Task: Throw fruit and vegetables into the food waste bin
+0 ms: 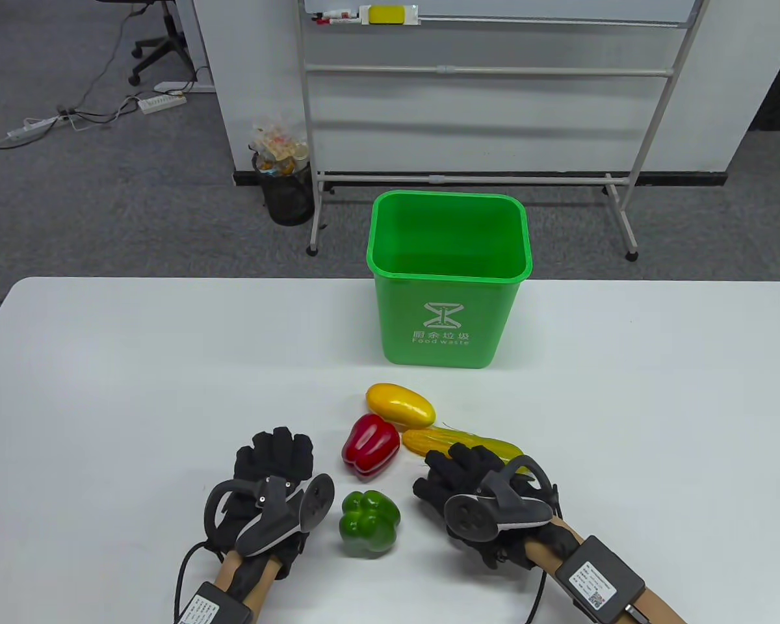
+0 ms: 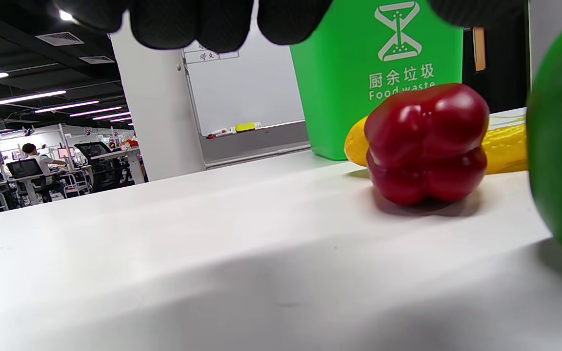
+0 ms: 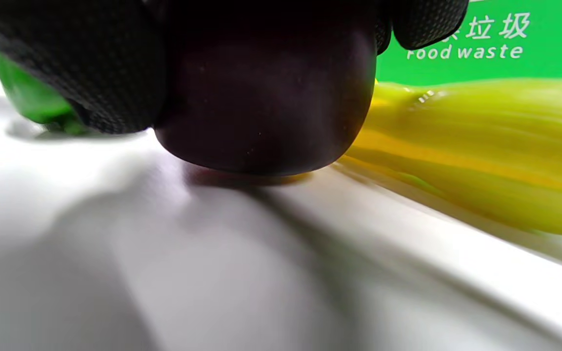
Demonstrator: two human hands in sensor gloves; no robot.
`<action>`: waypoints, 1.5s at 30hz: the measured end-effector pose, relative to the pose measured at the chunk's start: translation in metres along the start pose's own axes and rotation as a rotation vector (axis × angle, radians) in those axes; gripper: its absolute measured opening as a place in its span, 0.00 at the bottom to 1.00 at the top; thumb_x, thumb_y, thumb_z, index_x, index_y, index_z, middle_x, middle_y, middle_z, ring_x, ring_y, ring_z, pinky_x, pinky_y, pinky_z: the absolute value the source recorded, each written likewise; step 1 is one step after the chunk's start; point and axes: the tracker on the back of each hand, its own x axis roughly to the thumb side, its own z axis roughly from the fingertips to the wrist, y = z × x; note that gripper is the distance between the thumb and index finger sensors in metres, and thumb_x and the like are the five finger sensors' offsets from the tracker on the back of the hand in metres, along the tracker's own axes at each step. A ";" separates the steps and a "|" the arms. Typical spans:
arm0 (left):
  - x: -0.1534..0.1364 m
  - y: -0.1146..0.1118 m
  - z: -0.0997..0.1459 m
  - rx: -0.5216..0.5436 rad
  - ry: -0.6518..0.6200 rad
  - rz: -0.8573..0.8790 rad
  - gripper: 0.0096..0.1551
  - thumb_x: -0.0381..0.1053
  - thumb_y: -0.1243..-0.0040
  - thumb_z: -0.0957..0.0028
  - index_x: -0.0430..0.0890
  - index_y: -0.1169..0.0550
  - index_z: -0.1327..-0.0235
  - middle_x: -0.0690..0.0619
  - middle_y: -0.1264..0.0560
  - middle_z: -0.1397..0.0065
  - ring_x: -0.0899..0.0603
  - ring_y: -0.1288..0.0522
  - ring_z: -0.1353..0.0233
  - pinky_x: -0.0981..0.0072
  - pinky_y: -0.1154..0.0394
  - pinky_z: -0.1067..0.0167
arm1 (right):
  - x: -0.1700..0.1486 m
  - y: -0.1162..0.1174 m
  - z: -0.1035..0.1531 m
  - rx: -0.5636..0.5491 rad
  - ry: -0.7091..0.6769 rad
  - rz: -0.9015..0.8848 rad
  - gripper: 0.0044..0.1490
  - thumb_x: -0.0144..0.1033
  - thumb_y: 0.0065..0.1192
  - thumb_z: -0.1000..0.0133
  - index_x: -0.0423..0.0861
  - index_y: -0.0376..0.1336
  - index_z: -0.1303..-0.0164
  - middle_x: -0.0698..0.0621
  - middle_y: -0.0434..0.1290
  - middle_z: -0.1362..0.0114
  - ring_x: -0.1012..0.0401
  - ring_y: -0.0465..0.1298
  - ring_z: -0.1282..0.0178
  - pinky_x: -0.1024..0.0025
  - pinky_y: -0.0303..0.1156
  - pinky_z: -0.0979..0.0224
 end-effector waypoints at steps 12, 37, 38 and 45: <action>0.002 -0.001 0.000 -0.002 -0.008 -0.003 0.50 0.70 0.53 0.57 0.43 0.41 0.26 0.35 0.44 0.19 0.25 0.41 0.23 0.29 0.41 0.30 | -0.016 -0.018 0.037 0.034 0.092 -0.618 0.53 0.59 0.68 0.54 0.54 0.52 0.20 0.42 0.52 0.17 0.34 0.66 0.23 0.35 0.65 0.28; 0.001 0.000 0.000 0.004 -0.010 0.025 0.50 0.70 0.53 0.57 0.43 0.40 0.26 0.35 0.44 0.19 0.25 0.40 0.23 0.29 0.41 0.30 | -0.132 -0.151 -0.040 -0.472 0.291 -1.986 0.62 0.70 0.49 0.47 0.48 0.29 0.18 0.38 0.35 0.15 0.32 0.62 0.20 0.30 0.65 0.28; 0.000 0.000 0.001 0.004 -0.005 0.025 0.50 0.70 0.53 0.57 0.43 0.40 0.26 0.35 0.44 0.19 0.25 0.40 0.23 0.29 0.41 0.30 | -0.131 -0.139 -0.036 -0.460 0.303 -2.005 0.61 0.70 0.48 0.47 0.48 0.29 0.18 0.38 0.35 0.15 0.32 0.62 0.20 0.31 0.64 0.27; 0.000 0.002 0.001 0.012 -0.001 0.038 0.50 0.70 0.53 0.57 0.43 0.40 0.26 0.35 0.45 0.19 0.25 0.40 0.23 0.29 0.41 0.30 | -0.131 -0.126 -0.016 -0.481 0.236 -2.068 0.58 0.67 0.48 0.46 0.47 0.33 0.17 0.39 0.39 0.15 0.35 0.61 0.19 0.32 0.62 0.26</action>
